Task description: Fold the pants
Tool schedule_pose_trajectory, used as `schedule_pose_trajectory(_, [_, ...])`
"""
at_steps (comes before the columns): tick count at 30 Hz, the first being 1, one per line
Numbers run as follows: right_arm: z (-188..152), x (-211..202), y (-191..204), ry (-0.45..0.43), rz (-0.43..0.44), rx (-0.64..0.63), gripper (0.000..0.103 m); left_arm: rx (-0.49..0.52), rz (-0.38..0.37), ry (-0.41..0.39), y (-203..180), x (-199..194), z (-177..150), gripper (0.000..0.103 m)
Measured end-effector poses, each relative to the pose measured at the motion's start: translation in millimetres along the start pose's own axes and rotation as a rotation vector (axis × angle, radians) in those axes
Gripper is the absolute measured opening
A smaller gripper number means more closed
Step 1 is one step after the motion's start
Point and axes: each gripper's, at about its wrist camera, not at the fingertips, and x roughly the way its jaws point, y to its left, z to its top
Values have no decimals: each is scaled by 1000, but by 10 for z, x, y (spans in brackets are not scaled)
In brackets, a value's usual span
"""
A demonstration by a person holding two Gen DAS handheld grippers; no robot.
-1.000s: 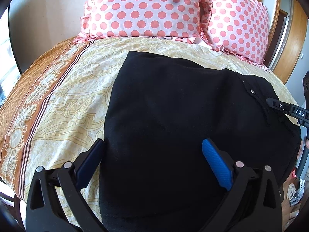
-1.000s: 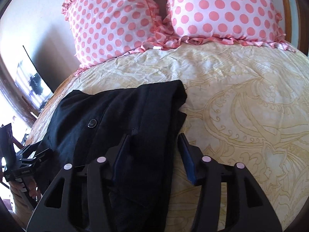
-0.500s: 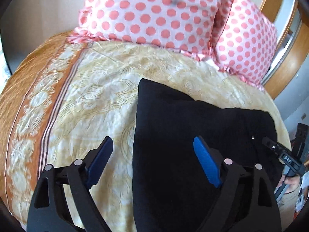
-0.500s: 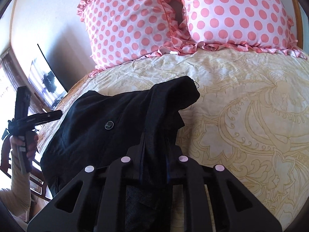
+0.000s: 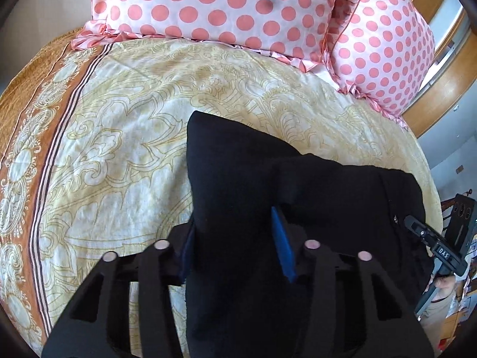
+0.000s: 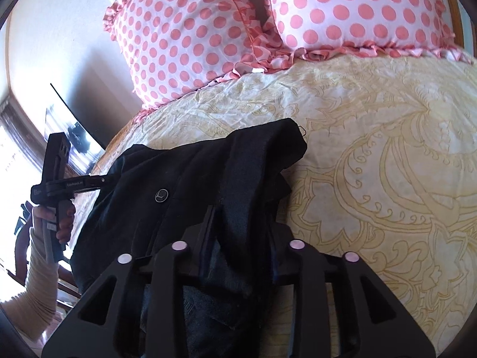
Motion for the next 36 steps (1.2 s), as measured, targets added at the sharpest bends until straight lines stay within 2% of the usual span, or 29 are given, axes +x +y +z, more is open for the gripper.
schedule_pose_trajectory(3, [-31,-21,-25,-26,32,2,22,-13,-23,-25,26,-48,17,15])
schedule_pose_trajectory(4, [-35,-30,-32,-31,44,6,21,-13,-38,-34,28,-77,19,11])
schedule_pose_trajectory(10, [18,-56,-25,-52,64,8,17,53,-2,-110,-125,-198,12,9])
schedule_pose_trajectory(14, [199,-33,-3,-63,56,-8,16,44,-29,-150,-146,-265,161,8])
schedule_pose_trajectory(21, [852,212,-9,-161,32,-25,16,33,10,-295,-209,-303,757,8])
schedule_pose_trajectory(23, [1012,307,-54,-186,17,-22,16,32,44,-326,-194,-235,931,8])
schedule_pose_trajectory(26, [1079,519,-176,-138,-56,0,16,48,104,-274,-142,35,1088,9])
schedule_pose_trajectory(28, [1020,747,-213,-49,-166,-10,16,55,147,-191,-90,321,1116,9])
schedule_pose_trajectory(29, [982,801,-190,-37,-208,-31,17,62,178,-163,-85,437,1098,10])
schedule_pose_trajectory(32, [955,797,-100,-52,-269,-66,21,102,283,-149,-155,640,1034,22])
schedule_pose_trajectory(34, [940,772,-61,-53,-317,-91,42,132,328,-165,-206,620,1009,30])
schedule_pose_trajectory(36, [903,651,-49,-82,-373,-111,53,125,346,-195,-177,499,974,38])
